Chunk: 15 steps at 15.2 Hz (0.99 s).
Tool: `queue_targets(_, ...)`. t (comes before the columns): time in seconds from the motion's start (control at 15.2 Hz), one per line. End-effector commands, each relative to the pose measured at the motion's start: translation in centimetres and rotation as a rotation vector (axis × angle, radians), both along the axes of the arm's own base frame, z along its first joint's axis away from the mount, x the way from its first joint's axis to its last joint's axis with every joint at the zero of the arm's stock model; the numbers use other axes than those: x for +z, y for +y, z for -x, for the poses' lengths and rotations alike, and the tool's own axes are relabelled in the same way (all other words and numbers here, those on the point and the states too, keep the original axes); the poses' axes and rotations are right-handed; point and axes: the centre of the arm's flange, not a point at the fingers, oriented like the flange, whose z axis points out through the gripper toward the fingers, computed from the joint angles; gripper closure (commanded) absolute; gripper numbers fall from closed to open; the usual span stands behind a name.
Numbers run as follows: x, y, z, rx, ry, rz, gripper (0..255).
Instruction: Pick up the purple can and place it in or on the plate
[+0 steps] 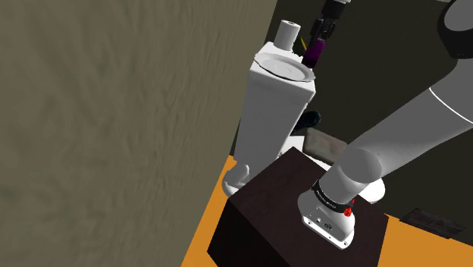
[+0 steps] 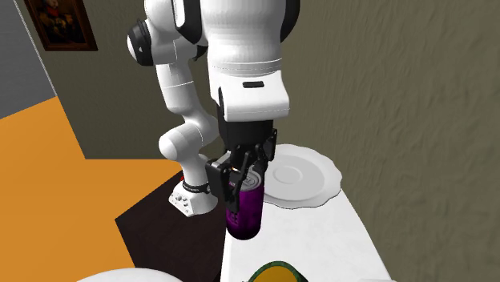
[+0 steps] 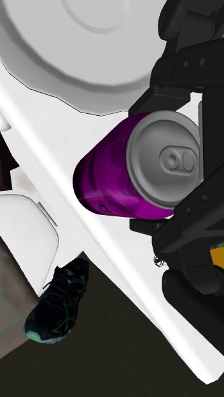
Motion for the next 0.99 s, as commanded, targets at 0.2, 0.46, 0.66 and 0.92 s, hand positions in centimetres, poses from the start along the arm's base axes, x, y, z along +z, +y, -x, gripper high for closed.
queue_targets(0.2,1.0,0.0,0.0,0.001,0.001,-0.001,255)
queue_targets(0.46,3.1,0.0,0.0,0.001,0.001,-0.001,255)
queue_targets(0.66,4.7,0.0,0.0,0.001,0.001,-0.001,255)
queue_targets(0.92,6.8,0.0,0.0,0.001,0.001,-0.001,255)
